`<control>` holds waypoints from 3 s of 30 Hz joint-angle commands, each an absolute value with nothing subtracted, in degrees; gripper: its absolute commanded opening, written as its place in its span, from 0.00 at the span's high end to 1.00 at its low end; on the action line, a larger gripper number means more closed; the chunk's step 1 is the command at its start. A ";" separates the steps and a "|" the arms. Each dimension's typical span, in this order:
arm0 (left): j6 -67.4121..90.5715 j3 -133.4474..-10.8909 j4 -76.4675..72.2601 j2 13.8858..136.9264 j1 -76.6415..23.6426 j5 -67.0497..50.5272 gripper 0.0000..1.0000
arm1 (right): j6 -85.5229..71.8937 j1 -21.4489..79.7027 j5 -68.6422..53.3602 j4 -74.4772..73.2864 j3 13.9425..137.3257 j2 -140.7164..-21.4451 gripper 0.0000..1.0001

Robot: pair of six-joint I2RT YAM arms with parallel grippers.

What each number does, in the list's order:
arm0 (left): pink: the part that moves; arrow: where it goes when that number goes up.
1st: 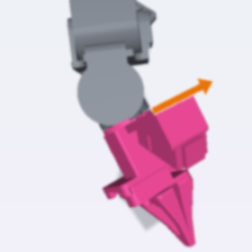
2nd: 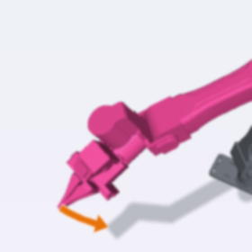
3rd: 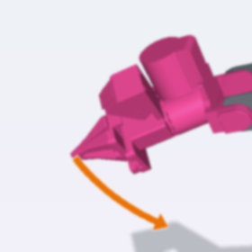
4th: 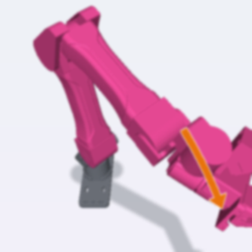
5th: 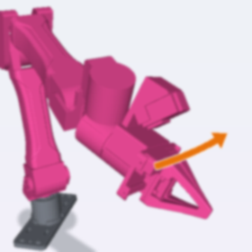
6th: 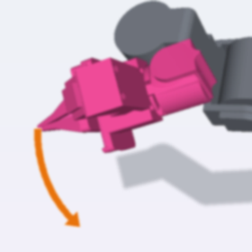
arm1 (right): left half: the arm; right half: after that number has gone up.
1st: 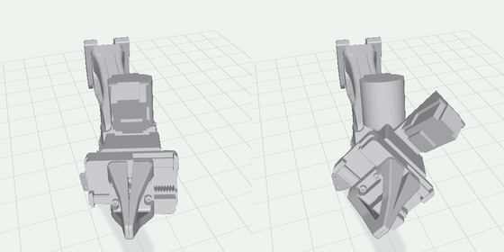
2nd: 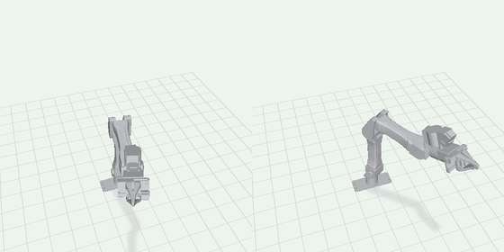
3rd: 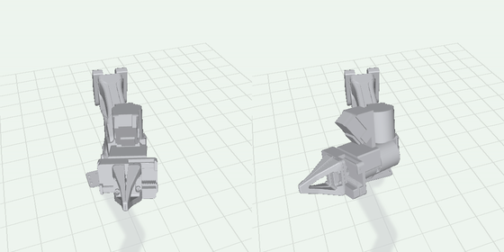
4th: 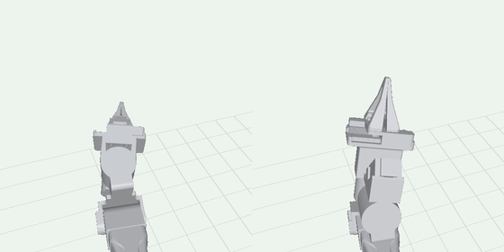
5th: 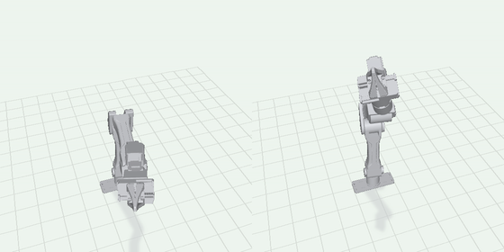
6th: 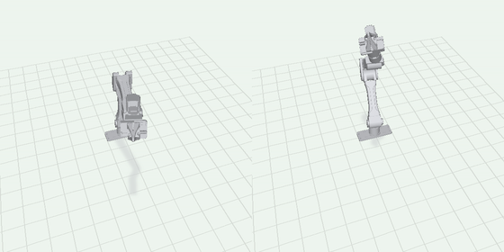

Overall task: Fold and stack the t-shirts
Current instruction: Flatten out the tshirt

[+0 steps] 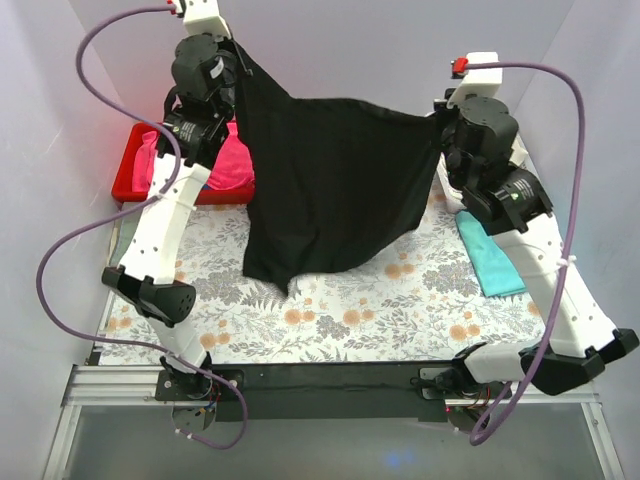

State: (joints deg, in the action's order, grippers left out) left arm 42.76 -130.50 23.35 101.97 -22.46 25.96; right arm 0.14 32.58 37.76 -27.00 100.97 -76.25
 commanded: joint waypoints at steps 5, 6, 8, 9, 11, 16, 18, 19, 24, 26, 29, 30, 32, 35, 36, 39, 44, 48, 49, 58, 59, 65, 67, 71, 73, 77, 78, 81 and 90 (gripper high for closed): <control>41.31 -131.05 21.18 86.59 -22.24 26.28 1.00 | -0.70 32.25 38.06 -25.22 102.31 -67.43 0.99; 41.57 -129.83 21.79 85.18 -22.32 25.93 1.00 | -1.05 32.26 36.93 -25.57 100.22 -66.46 0.99; 42.36 -128.33 22.41 80.96 -22.32 25.14 1.00 | -2.80 32.26 36.30 -26.45 97.57 -63.39 0.99; 42.62 -127.71 23.20 79.73 -22.32 24.88 1.00 | -3.33 32.26 35.17 -27.24 96.34 -62.33 0.99; 43.07 -126.30 24.16 76.40 -22.32 23.91 1.00 | -5.44 32.26 34.28 -28.30 93.17 -58.91 0.99; 43.07 -124.98 25.84 71.20 -22.32 21.71 1.00 | -7.56 32.34 32.35 -33.57 93.50 -54.06 0.99; 42.98 -125.59 25.93 70.14 -22.32 19.69 1.00 | -8.00 32.34 31.47 -35.50 95.18 -52.74 0.99; 42.98 -126.12 25.93 70.05 -22.41 18.99 1.00 | -8.17 32.34 31.29 -36.03 96.40 -52.39 0.99; 44.21 -128.40 26.10 72.15 -22.41 13.99 1.00 | -8.52 32.34 30.06 -38.05 106.05 -54.84 0.99; 44.82 -128.58 26.10 74.78 -22.41 13.19 1.00 | -8.35 32.34 29.97 -38.14 107.83 -56.76 0.99; 45.96 -127.54 26.28 78.83 -22.32 12.04 1.00 | -8.61 32.34 32.07 -37.88 106.27 -58.79 0.99; 46.23 -125.70 26.45 79.71 -22.41 11.95 1.00 | -9.22 32.34 33.47 -37.36 104.78 -58.97 0.99; 47.90 -122.89 26.54 82.34 -22.50 11.43 1.00 | -12.63 32.34 35.32 -34.91 95.83 -58.28 0.99; 50.26 -114.20 25.84 85.59 -22.67 10.90 1.00 | -19.40 32.26 37.79 -32.44 79.68 -56.52 0.99; 50.97 -111.73 24.45 86.30 -22.85 10.90 1.00 | -25.69 32.26 38.66 -31.56 76.06 -56.51 0.99; 52.03 -103.02 20.59 90.51 -24.69 12.30 1.00 | -33.45 32.17 40.33 -29.10 64.27 -58.26 0.99; 52.99 -102.11 16.88 102.02 -26.28 15.63 1.00 | -34.37 30.33 46.84 -25.50 62.03 -70.01 0.99; 52.12 -108.97 16.52 111.78 -26.28 16.35 1.00 | -32.44 26.20 47.99 -24.79 68.00 -78.21 0.99; 52.03 -110.90 16.96 115.19 -26.37 16.61 1.00 | -32.17 24.19 47.64 -24.70 69.42 -79.53 0.99; 51.94 -125.33 20.04 125.95 -25.93 17.14 1.00 | -26.99 14.77 42.98 -23.29 79.70 -90.00 0.99; 52.38 -125.68 20.65 125.43 -25.84 17.23 1.00 | -25.50 14.68 42.80 -22.77 80.59 -90.09 0.99; 52.74 -128.58 21.53 119.54 -24.61 16.79 1.00 | -19.35 14.68 40.52 -20.83 86.03 -85.89 0.99; 51.95 -129.37 21.97 115.68 -24.44 17.05 1.00 | -18.11 14.76 38.24 -20.48 86.66 -83.51 0.99; 50.71 -130.78 23.47 108.74 -24.43 16.61 1.00 | -13.19 15.38 34.98 -20.39 88.07 -75.69 0.99; 50.19 -129.64 24.08 103.31 -24.43 16.79 1.00 | -11.61 15.99 32.70 -20.39 88.15 -71.13 0.99; 49.48 -125.08 24.52 93.03 -24.43 17.40 1.00 | -6.87 16.96 28.04 -21.26 88.94 -64.44 0.99; 49.48 -123.15 24.52 90.99 -24.43 17.66 1.00 | -6.25 17.05 25.86 -21.62 89.82 -63.29 0.99; 49.22 -120.33 24.61 83.42 -24.43 17.32 1.00 | -4.31 17.23 22.17 -23.20 91.84 -59.69 0.99; 47.64 -116.19 27.24 71.11 -24.52 18.02 1.00 | -2.20 17.23 15.47 -27.68 101.07 -53.71 0.99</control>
State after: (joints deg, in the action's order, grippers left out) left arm 49.25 -117.49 23.79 70.17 -24.53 17.52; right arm -4.25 17.06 18.59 -26.70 97.82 -55.07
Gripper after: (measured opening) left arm 0.010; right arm 0.021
